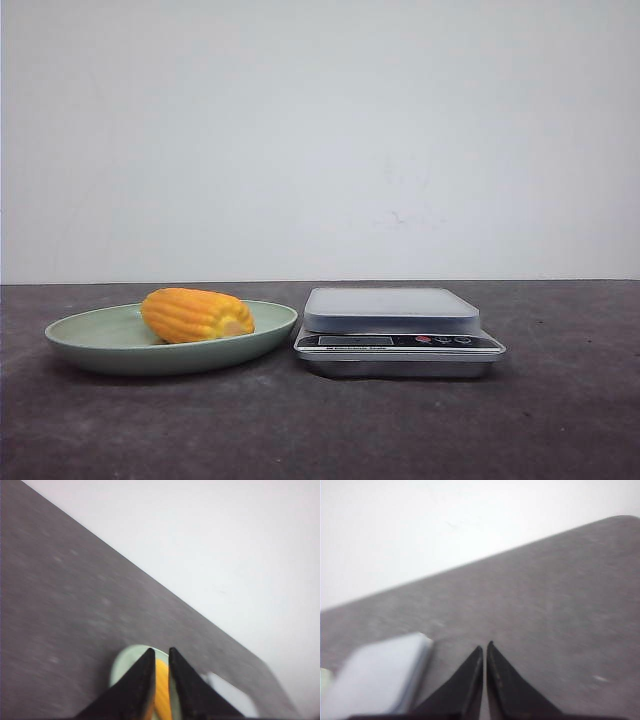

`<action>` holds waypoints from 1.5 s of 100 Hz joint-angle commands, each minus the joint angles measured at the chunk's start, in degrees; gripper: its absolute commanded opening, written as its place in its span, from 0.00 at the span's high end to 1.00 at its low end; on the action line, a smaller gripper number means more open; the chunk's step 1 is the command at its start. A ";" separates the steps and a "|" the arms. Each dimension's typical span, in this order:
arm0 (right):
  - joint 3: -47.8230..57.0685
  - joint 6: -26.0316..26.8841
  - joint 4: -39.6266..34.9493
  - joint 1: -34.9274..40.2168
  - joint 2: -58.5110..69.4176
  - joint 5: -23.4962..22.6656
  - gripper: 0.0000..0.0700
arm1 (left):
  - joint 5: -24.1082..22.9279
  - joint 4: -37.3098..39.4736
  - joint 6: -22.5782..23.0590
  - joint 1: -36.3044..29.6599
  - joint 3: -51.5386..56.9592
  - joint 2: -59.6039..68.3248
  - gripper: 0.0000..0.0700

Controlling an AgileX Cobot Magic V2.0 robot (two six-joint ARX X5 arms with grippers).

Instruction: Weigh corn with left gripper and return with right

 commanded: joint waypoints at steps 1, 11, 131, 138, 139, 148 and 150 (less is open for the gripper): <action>-0.15 2.51 3.52 -0.04 -0.15 -1.86 0.99 | 2.78 0.63 -3.93 0.11 0.46 -0.07 1.00; -0.13 2.58 6.67 -0.02 -0.15 -6.01 0.99 | 6.82 0.63 -5.01 0.11 1.53 -0.07 1.00; 56.85 -14.05 -27.76 0.02 22.75 -13.46 0.95 | 11.28 -40.61 25.24 -0.48 65.29 33.90 0.94; 56.85 -13.94 -28.06 0.02 22.75 -13.60 0.65 | 11.28 -40.57 25.22 -0.48 65.29 33.90 0.78; 56.85 -13.90 -28.09 0.02 22.75 -13.70 0.60 | 11.28 -40.59 25.22 -0.48 65.29 33.92 0.73; 56.85 -12.28 -28.28 0.02 22.75 -15.08 0.16 | 11.28 -40.96 24.46 -0.50 65.29 33.92 0.39; 56.85 -11.82 -28.28 0.02 22.75 -15.47 0.10 | 11.28 -41.03 24.22 -0.52 65.29 33.92 0.34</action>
